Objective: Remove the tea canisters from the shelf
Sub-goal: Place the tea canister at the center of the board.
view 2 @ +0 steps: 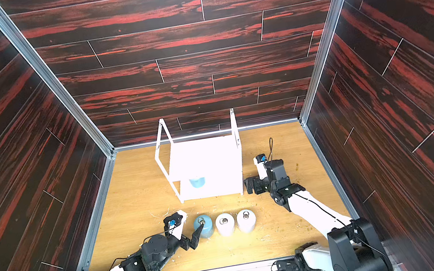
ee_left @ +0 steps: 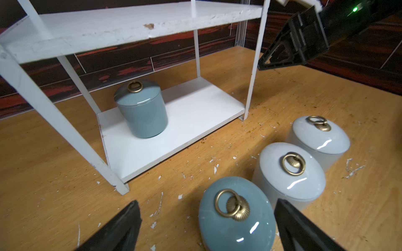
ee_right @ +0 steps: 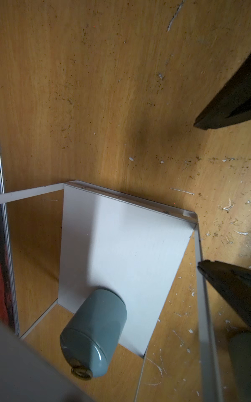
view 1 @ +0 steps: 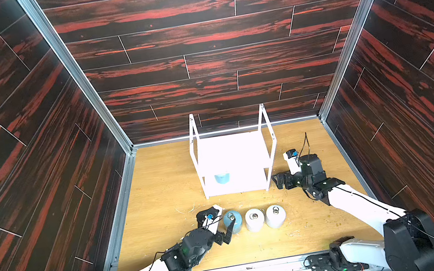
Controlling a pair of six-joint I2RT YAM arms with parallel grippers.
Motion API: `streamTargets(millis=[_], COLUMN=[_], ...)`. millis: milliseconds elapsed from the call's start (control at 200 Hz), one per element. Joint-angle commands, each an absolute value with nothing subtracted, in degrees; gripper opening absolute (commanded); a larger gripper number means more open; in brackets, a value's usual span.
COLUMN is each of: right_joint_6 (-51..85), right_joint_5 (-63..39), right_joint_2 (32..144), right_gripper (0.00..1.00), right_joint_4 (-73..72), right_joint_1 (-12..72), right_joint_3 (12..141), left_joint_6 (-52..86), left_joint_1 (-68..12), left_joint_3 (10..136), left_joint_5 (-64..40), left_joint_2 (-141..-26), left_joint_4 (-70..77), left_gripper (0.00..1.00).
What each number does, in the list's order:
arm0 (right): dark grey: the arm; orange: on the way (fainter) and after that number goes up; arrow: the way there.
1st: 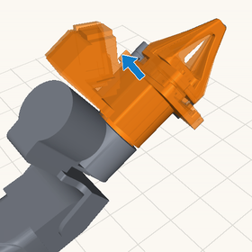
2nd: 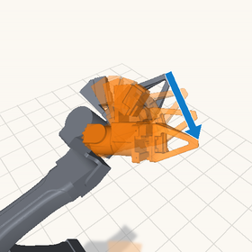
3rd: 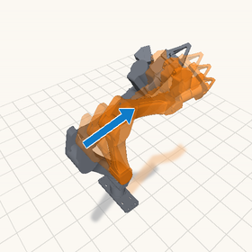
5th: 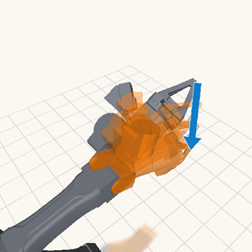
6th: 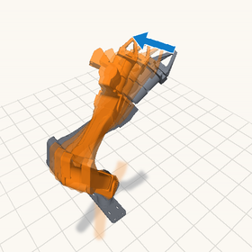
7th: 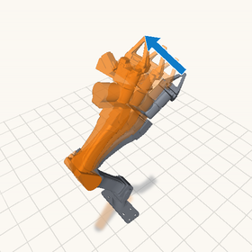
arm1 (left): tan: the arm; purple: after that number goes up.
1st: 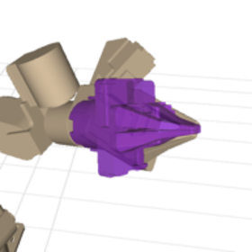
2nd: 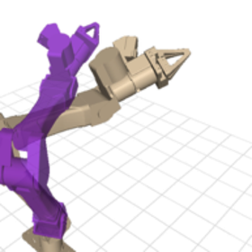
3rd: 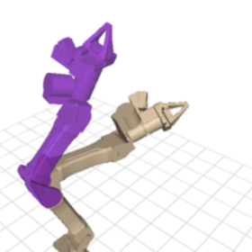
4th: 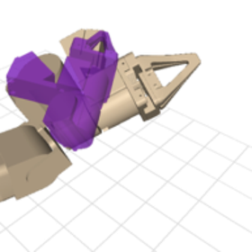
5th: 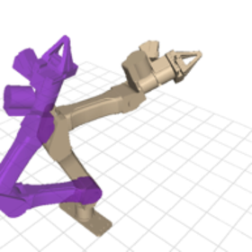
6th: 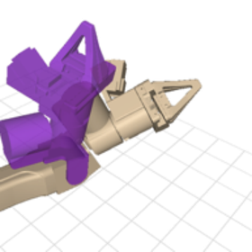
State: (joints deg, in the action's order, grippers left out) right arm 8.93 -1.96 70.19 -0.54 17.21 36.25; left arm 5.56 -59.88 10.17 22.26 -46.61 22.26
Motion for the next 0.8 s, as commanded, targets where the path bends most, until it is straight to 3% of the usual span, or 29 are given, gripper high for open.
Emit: streamTargets(millis=[0, 401, 797], right_joint_6=[8.9, 8.8, 8.7], right_joint_5=[-2.9, -3.1, -3.0], right_joint_2=[70.3, 70.7, 71.1], right_gripper=[0.98, 0.98, 0.98], right_joint_4=[-1.3, -1.6, -1.8], right_joint_1=[16.9, 16.9, 16.9], right_joint_3=[35.9, 36.0, 36.0], left_joint_6=[4.5, 3.7, 3.6], left_joint_1=[-57.8, -45.9, -42.2], left_joint_3=[12.6, 20.0, 25.3], left_joint_5=[25.5, 16.5, 13.9], left_joint_2=[-50.9, -67.0, -77.6], left_joint_4=[22.6, 33.3, 40.1], left_gripper=[1.00, 1.00, 1.00])
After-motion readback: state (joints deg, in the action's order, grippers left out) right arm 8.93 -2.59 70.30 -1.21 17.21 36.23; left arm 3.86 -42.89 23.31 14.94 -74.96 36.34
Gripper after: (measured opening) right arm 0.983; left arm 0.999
